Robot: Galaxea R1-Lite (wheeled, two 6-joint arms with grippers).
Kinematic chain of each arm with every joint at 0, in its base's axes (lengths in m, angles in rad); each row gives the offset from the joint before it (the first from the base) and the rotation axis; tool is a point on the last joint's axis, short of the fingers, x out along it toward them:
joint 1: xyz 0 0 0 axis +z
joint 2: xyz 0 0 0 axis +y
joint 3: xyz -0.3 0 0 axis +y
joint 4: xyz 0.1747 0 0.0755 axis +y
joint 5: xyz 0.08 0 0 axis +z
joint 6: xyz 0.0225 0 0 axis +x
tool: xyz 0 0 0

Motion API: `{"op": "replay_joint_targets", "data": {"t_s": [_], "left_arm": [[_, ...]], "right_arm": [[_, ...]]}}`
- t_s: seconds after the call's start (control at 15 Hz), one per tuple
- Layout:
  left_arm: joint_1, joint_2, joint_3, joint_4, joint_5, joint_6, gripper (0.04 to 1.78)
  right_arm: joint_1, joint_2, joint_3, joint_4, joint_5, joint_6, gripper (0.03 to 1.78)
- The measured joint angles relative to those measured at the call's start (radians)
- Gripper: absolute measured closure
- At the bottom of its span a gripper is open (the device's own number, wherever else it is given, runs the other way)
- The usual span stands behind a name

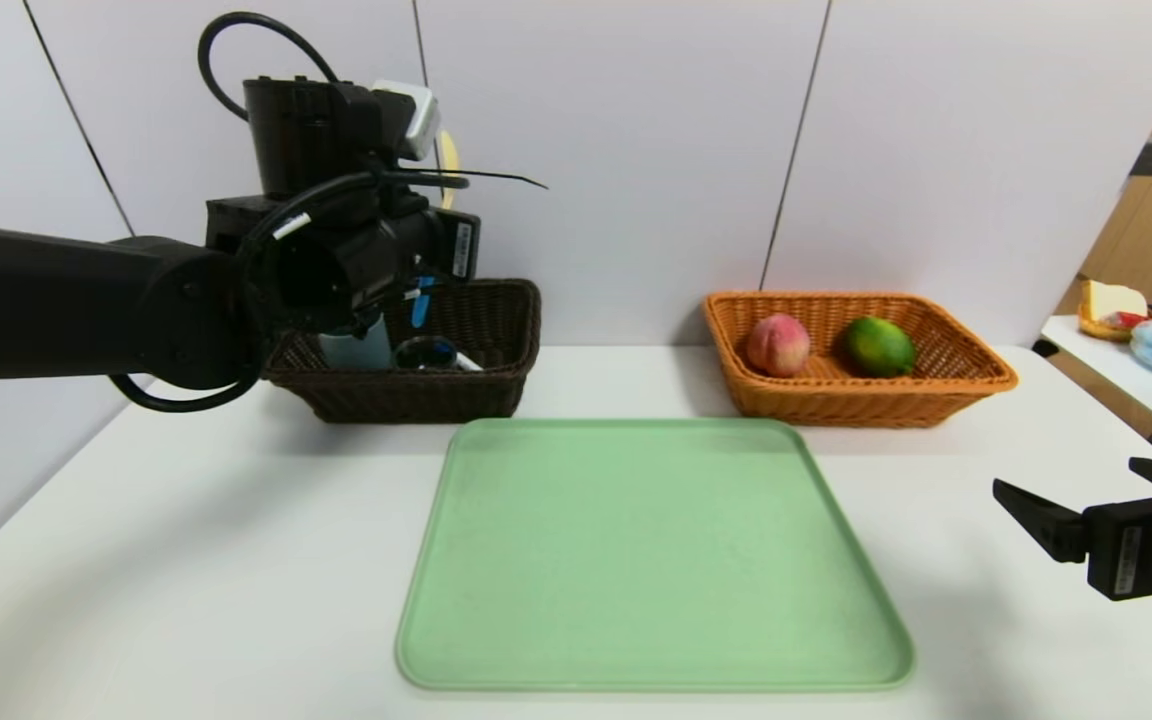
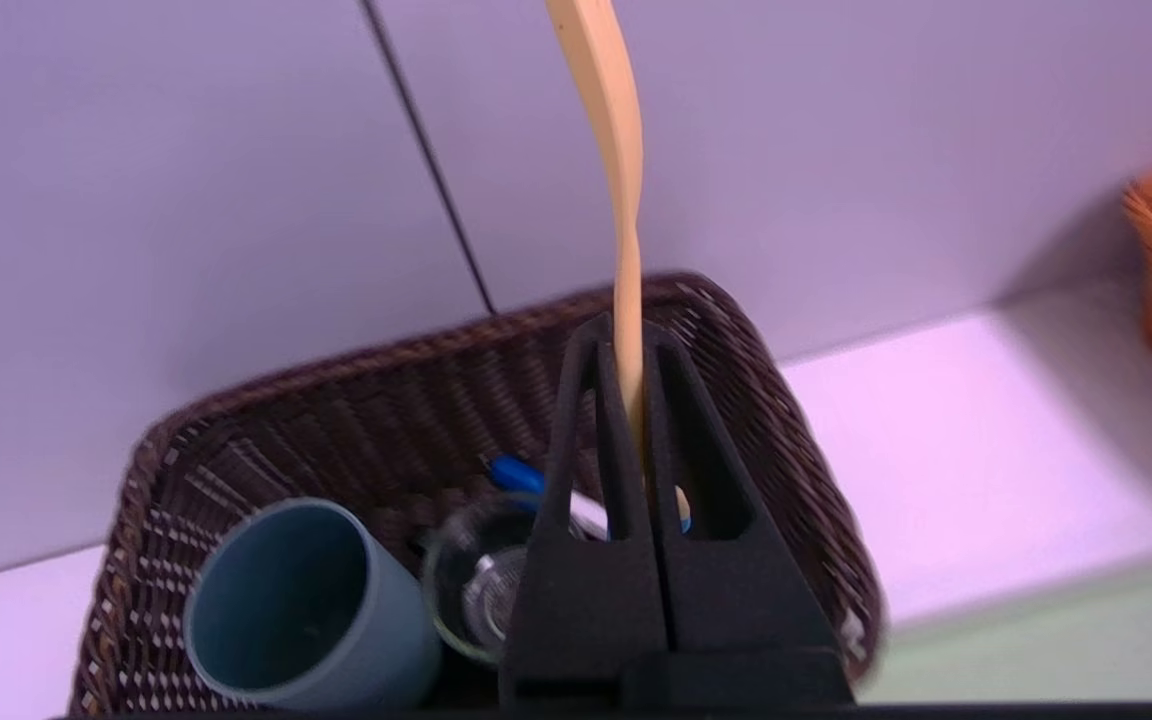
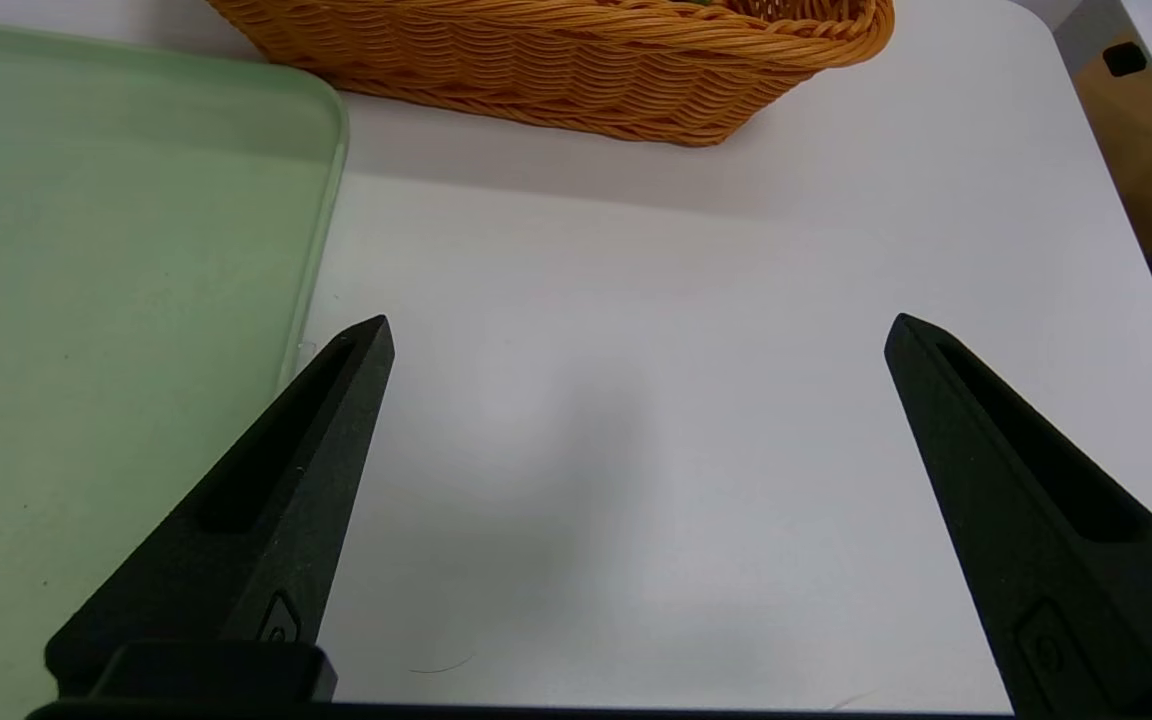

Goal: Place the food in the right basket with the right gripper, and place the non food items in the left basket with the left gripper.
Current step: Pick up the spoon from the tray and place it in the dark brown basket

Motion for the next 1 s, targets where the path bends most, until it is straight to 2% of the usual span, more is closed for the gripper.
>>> {"op": "replay_joint_targets", "data": {"t_s": [0.2,0.73,1.0], "left_arm": [[0.055,0.090,0.005,-0.172,-0.002,-0.013,1.77],[0.110,0.350,-0.043,-0.436,0.001,-0.019,1.77],[0.121,0.403,-0.068,-0.425,0.007,-0.003,1.77]], "right_arm": [[0.000,0.000,0.000,0.000,0.000,0.000,0.11],[0.001,0.000,0.005,0.000,0.000,0.001,0.11],[0.001,0.000,0.004,0.000,0.000,0.002,0.11]]}}
